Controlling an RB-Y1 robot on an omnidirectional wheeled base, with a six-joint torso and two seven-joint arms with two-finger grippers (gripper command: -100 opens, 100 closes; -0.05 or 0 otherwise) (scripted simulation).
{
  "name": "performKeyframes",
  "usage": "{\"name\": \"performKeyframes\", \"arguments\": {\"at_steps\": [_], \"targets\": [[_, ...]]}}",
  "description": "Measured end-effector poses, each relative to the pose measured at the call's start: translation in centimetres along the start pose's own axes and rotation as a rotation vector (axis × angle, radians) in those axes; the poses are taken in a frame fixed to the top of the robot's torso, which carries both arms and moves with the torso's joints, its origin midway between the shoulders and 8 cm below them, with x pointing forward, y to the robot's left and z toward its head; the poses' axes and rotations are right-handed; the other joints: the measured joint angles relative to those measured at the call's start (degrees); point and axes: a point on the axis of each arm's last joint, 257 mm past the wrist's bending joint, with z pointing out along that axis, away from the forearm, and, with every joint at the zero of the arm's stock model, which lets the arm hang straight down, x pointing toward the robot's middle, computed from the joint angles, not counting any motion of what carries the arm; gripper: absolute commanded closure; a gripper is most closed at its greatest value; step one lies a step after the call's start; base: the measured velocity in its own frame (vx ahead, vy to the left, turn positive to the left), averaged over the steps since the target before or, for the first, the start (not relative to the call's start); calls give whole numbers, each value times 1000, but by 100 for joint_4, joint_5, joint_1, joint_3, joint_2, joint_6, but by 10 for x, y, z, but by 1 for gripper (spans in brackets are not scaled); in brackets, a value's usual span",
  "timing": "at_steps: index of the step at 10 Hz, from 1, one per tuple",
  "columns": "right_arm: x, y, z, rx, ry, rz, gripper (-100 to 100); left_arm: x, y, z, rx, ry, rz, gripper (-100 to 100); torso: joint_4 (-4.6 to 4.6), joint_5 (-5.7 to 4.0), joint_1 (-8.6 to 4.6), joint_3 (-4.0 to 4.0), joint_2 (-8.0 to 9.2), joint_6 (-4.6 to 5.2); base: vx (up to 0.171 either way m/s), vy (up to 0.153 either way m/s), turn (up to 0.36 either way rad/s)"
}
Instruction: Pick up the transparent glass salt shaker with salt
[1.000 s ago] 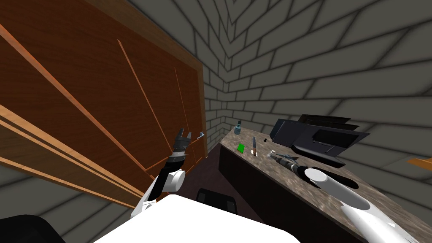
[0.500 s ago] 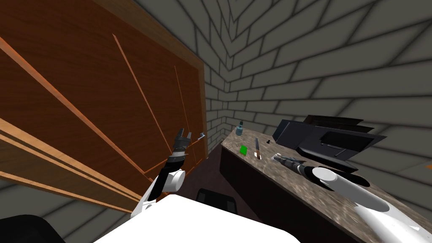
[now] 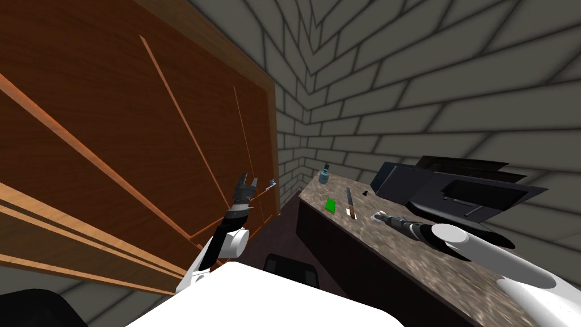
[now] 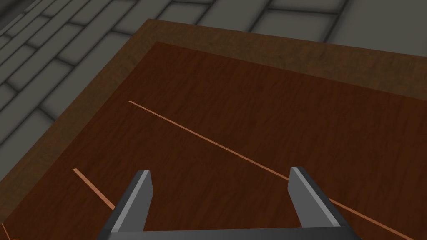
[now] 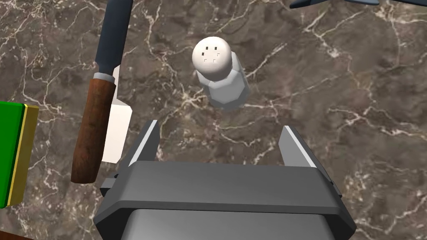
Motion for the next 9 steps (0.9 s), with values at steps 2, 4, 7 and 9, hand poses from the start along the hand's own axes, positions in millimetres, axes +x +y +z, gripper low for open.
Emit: {"name": "performKeyframes", "arguments": {"at_steps": [2,4,7,9], "targets": [[-1,9,-8,-21,-46,-3,-100,0,0,0,0,0,0,0,-2,-1,0,-4,-5,-1,68,26,8],[-6,20,-17,-47,-97,-11,-100,0,0,0,0,0,0,0,-2,0,3,-5,-9,-1,86,17,8],[-11,33,-30,-77,-165,-20,-100,0,0,0,0,0,0,0,-4,-3,-6,-9,-14,-1,97,0,10],[-14,43,-39,-103,-217,-27,-100,0,0,0,0,0,0,0,-4,-3,-10,-8,-12,-1,93,-9,9]]}}
